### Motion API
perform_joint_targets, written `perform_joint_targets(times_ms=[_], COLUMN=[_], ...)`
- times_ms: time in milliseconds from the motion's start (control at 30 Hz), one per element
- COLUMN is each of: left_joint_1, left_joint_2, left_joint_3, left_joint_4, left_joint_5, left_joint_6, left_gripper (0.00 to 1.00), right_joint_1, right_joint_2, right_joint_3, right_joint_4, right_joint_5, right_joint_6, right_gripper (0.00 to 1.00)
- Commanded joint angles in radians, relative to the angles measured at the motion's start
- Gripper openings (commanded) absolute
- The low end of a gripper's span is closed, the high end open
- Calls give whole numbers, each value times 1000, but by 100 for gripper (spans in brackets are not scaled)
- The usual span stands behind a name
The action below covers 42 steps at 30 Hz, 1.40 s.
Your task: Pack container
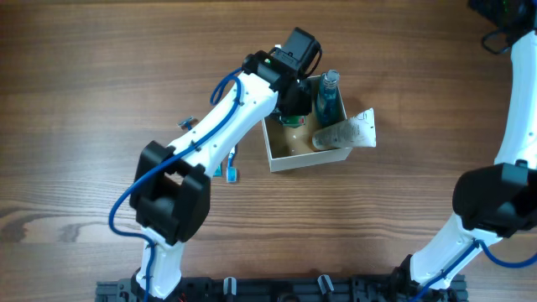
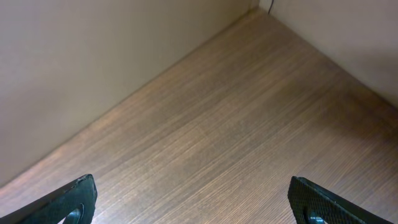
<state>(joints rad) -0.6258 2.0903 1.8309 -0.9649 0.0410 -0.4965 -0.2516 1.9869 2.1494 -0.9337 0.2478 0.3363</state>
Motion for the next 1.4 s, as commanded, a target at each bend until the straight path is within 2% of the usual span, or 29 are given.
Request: perform_joint_targets(times_ms=[0, 300, 467, 500, 533, 567, 667, 767, 1067, 1367], left_joint_1=[-7, -7, -7, -7, -7, -7, -7, -7, -1, 64], left_joint_2=[43, 59, 69, 69, 69, 69, 69, 69, 65, 47], left_joint_3=[19, 19, 19, 19, 19, 19, 19, 19, 58, 281], left_joint_4=[6, 14, 14, 14, 14, 14, 14, 14, 37, 47], left_joint_5=[22, 23, 22, 22, 22, 22, 22, 22, 53, 70], left_joint_6=[-37, -36, -36, -36, -36, -36, -36, -36, -37, -35], left_gripper=[27, 36, 46, 49, 57, 71, 76, 88, 84, 82], right_joint_1=[2, 2, 2, 2, 2, 2, 2, 2, 2, 2], right_joint_2=[34, 39, 39, 39, 39, 39, 39, 39, 39, 39], right_joint_3=[15, 15, 15, 15, 15, 15, 15, 15, 15, 15], right_joint_4=[6, 40, 45, 45, 45, 45, 45, 49, 61, 61], right_joint_5=[26, 25, 25, 25, 25, 25, 25, 25, 24, -20], right_joint_6=[5, 5, 5, 5, 5, 4, 5, 5, 5, 4], right_gripper=[100, 100, 100, 100, 100, 100, 100, 100, 100, 100])
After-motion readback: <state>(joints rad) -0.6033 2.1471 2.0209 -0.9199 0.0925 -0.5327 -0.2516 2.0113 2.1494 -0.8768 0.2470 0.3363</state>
